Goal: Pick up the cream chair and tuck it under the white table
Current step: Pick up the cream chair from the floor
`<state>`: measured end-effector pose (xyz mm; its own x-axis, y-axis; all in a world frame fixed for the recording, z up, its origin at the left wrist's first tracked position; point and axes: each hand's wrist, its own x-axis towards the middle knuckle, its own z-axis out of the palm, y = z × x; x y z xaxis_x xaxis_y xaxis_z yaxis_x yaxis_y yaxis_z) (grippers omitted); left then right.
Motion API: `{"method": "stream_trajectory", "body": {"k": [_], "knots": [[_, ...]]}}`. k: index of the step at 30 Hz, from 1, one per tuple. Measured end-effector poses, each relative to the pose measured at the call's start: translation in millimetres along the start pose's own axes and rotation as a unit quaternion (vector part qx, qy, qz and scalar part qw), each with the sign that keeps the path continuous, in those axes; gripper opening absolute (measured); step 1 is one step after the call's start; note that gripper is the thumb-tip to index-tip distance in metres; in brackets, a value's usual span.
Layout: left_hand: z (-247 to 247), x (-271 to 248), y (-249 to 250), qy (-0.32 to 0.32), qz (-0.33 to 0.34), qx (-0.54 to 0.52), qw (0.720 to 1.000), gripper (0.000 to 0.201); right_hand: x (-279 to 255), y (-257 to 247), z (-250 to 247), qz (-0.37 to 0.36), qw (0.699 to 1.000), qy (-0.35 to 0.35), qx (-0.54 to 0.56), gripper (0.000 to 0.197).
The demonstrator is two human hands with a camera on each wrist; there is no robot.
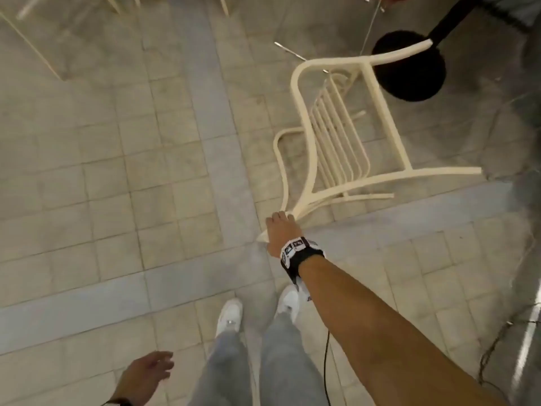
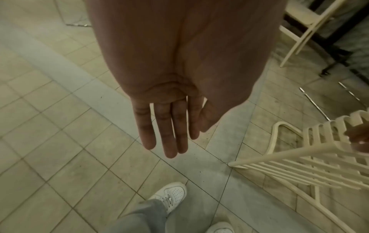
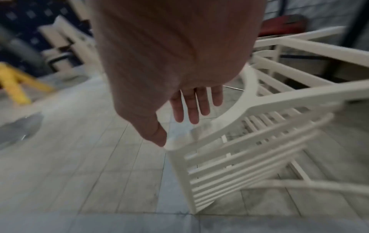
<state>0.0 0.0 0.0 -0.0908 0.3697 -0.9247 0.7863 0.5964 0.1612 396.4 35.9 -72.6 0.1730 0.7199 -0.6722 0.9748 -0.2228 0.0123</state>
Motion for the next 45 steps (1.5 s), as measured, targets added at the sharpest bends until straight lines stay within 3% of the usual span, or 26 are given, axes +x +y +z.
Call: {"method": "stream_trajectory", "body": {"k": [3,6,12,17,21,26,28,34,38,41,45], "knots": [[18,26,-17,-0.009,-0.002,0.042,0.999,0.012,32,0,17,-0.046,0.994,-0.036,-0.088,0.054],[38,35,-18,-0.034,0.003,0.071,0.997,0.015,47,0,31,-0.07,0.988,-0.07,-0.118,0.039],[63,34,13,-0.023,0.059,0.134,0.989,0.02,39,19,35,-0.097,0.992,-0.016,-0.083,0.034],[74,23,74,-0.031,0.124,0.179,0.976,0.019,-19,49,7,-0.11,0.991,0.082,-0.011,0.042],[85,10,130,-0.022,0.18,0.206,0.962,0.028,-85,77,-39,-0.141,0.972,0.18,0.049,0.041],[101,-7,190,0.004,0.25,0.207,0.946,0.071,-165,106,-87,-0.151,0.938,0.263,0.17,0.04],[107,-9,207,0.003,0.27,0.233,0.934,0.079,-185,110,-95,-0.152,0.927,0.279,0.199,0.039],[111,2,230,0.059,0.293,0.288,0.91,0.049,-211,112,-85,-0.13,0.906,0.303,0.264,0.042],[106,16,230,0.065,0.287,0.351,0.889,0.044,-220,113,-77,-0.104,0.907,0.297,0.281,0.045],[105,13,229,0.074,0.329,0.381,0.861,0.045,-233,123,-77,-0.099,0.904,0.283,0.306,0.044],[104,-34,250,0.097,0.417,0.393,0.814,0.043,-282,161,-84,-0.038,0.883,0.282,0.374,0.039]]}}
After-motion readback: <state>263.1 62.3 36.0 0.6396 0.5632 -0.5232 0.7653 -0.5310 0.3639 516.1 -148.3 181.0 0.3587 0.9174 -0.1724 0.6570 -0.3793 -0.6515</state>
